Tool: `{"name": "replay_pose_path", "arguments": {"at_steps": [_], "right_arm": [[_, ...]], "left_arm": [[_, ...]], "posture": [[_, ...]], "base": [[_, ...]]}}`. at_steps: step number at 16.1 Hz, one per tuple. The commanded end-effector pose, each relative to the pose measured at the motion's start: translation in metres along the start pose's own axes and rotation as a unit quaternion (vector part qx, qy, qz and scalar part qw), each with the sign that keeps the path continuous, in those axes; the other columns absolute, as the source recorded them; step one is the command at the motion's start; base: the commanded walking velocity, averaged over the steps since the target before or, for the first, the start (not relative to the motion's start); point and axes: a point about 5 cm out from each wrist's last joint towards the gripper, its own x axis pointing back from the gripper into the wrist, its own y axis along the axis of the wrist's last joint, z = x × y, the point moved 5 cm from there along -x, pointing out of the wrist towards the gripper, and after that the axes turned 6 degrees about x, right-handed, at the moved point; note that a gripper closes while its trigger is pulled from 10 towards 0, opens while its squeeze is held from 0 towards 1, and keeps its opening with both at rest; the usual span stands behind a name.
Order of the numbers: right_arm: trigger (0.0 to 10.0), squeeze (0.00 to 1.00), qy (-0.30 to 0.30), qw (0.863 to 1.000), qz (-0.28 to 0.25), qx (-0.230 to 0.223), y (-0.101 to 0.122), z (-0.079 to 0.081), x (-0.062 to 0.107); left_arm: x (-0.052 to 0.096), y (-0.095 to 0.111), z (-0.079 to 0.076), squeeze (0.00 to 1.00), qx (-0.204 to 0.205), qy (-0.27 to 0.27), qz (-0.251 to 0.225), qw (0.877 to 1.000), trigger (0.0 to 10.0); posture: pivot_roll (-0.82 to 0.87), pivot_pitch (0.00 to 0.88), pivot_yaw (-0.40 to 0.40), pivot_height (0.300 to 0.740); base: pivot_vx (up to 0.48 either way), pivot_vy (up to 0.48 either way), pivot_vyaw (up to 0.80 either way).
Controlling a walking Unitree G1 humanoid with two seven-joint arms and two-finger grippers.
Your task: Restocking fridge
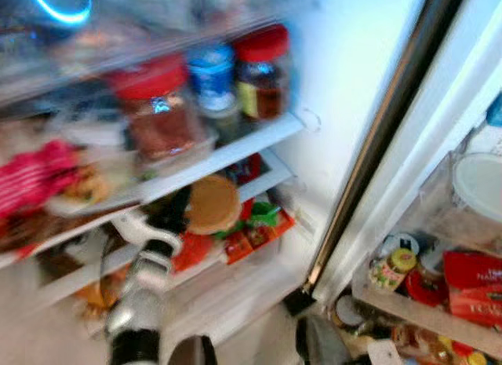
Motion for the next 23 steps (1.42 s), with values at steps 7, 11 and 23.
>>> {"name": "replay_pose_path", "arguments": {"at_steps": [7, 11, 23], "right_arm": [[10.0, 0.00, 0.016, 1.000, 0.009, -0.003, -0.008, 0.010, 0.001], [10.0, 0.00, 0.018, 1.000, 0.004, -0.006, -0.006, 0.011, 0.001], [10.0, 0.00, 0.022, 1.000, -0.005, -0.007, -0.002, 0.010, 0.001]], "left_arm": [[0.001, 0.059, 0.048, 0.00, -0.030, 0.147, -0.132, 0.980, 10.0], [0.000, 0.069, 0.063, 0.00, -0.034, 0.190, -0.151, 0.970, 10.0], [-0.012, 0.053, 0.072, 0.76, 0.069, 0.186, -0.145, 0.969, 10.0]], "posture": [[-0.12, 0.125, 0.034, 0.617], [-0.13, 0.132, 0.027, 0.617], [-0.14, 0.141, 0.016, 0.617]], "base": [[0.000, 0.000, 0.00], [0.000, 0.000, 0.00], [0.000, 0.000, 0.00]]}}
